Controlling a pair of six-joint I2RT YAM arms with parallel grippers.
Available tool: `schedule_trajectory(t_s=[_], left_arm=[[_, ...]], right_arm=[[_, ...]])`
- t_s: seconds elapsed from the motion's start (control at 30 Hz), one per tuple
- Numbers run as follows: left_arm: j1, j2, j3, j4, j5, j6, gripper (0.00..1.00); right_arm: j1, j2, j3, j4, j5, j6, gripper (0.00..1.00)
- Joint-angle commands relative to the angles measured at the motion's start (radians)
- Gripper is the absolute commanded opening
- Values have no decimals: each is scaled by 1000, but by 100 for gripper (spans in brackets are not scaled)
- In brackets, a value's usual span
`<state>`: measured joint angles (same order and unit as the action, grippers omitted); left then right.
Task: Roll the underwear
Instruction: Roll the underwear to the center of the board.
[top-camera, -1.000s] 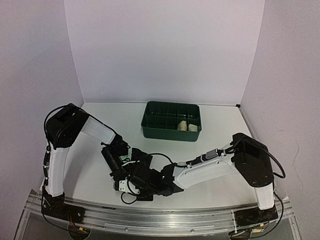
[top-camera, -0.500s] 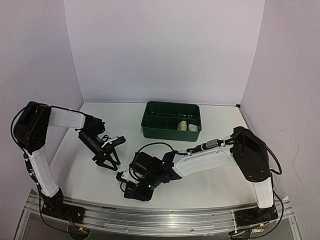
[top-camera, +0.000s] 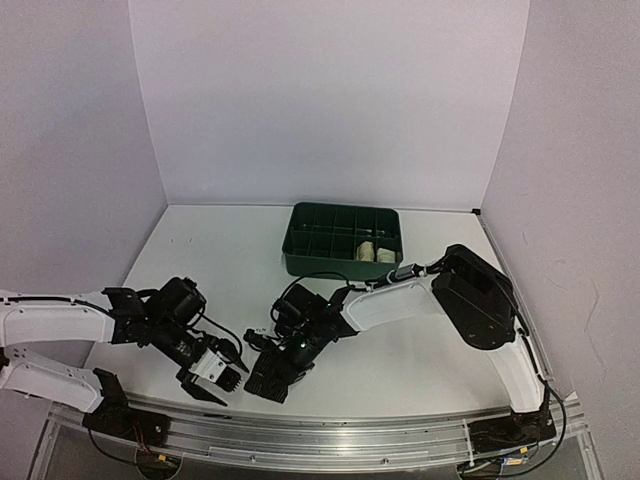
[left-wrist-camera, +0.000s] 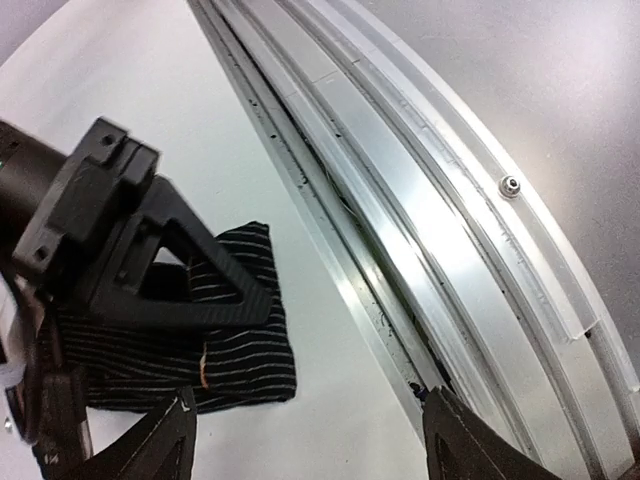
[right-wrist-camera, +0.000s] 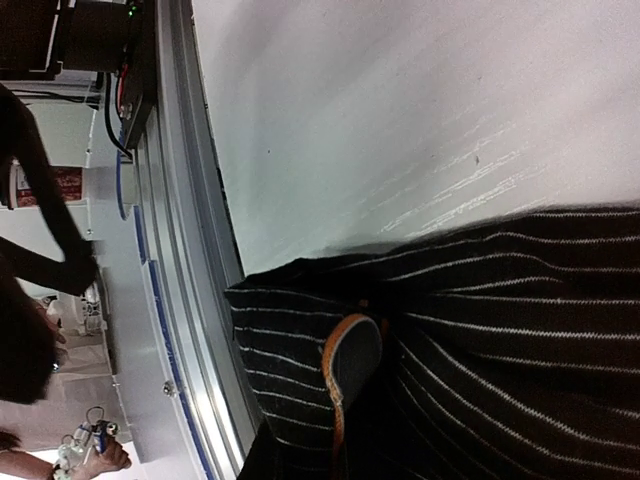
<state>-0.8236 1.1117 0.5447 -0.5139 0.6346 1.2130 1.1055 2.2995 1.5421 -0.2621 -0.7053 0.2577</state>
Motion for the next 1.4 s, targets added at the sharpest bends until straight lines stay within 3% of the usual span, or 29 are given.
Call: schedule_trajectory(t_s=[0.0, 0.17, 0.4, 0.67, 0.73, 0.83, 0.9, 1.17, 1.37], left_arm=[[-122, 74, -21, 235, -213, -45, 78], [-175, 235, 28, 327, -337, -120, 73], [-178, 279, -6, 350, -349, -63, 58], [-182, 318, 13, 344, -344, -42, 31], [-184, 327, 14, 339, -343, -39, 19], [-188, 319, 9, 322, -335, -23, 0], [-188, 314, 1, 313, -342, -19, 0], [-186, 277, -26, 242, -333, -57, 0], [-186, 263, -27, 252, -327, -86, 0]], right_arm=[[2, 113, -38, -103, 6, 86, 0], [-15, 112, -51, -69, -10, 115, 0], [-21, 105, -47, -50, -6, 118, 0], [-31, 87, -41, -47, 3, 119, 0], [-33, 79, -40, -48, 9, 120, 0], [-36, 64, -33, -49, 19, 126, 10], [-41, 34, -37, -49, 39, 131, 24], [-62, -266, -134, -61, 253, 191, 53], [-74, -403, -284, -71, 553, 434, 54]])
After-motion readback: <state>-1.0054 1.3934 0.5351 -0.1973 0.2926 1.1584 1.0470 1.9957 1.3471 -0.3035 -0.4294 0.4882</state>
